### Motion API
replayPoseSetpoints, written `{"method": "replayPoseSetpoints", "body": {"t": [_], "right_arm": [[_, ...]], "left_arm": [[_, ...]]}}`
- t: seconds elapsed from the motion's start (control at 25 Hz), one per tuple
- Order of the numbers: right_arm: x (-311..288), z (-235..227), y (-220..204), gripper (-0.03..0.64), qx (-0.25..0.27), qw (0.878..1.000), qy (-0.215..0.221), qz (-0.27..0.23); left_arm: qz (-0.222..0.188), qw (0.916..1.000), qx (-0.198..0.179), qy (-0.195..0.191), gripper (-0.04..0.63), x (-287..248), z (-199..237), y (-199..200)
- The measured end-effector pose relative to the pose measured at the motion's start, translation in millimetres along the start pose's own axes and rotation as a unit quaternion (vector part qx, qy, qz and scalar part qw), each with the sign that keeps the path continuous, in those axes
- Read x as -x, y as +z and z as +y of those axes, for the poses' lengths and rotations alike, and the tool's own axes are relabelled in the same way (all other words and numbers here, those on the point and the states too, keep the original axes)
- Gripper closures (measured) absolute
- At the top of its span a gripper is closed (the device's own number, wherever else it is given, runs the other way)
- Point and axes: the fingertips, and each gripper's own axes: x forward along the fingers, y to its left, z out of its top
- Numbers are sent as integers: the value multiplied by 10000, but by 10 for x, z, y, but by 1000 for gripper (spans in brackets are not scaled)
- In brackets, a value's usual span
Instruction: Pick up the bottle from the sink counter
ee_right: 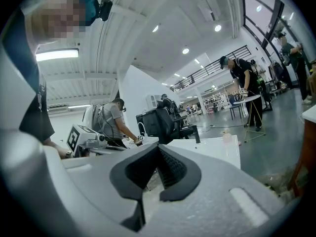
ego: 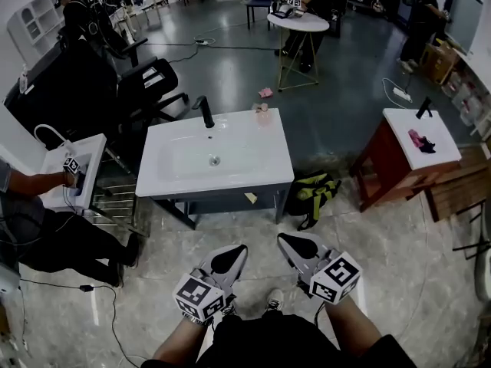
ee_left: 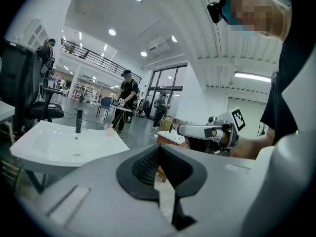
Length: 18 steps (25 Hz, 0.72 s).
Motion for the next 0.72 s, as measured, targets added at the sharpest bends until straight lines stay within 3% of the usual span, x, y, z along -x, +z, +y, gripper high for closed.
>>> {"method": "replayPoseSetpoints", "body": {"t": [0.36,0.72], "right_arm": [[217,-220,42,617,-8,9998,189,-23],[212,-289,86,617,-31,9998,173,-137]], "left_arm": [[3,9998,-74,170,598,-245,-252,19],[-6,9997,-178,159,598,-314,-239,92]]}}
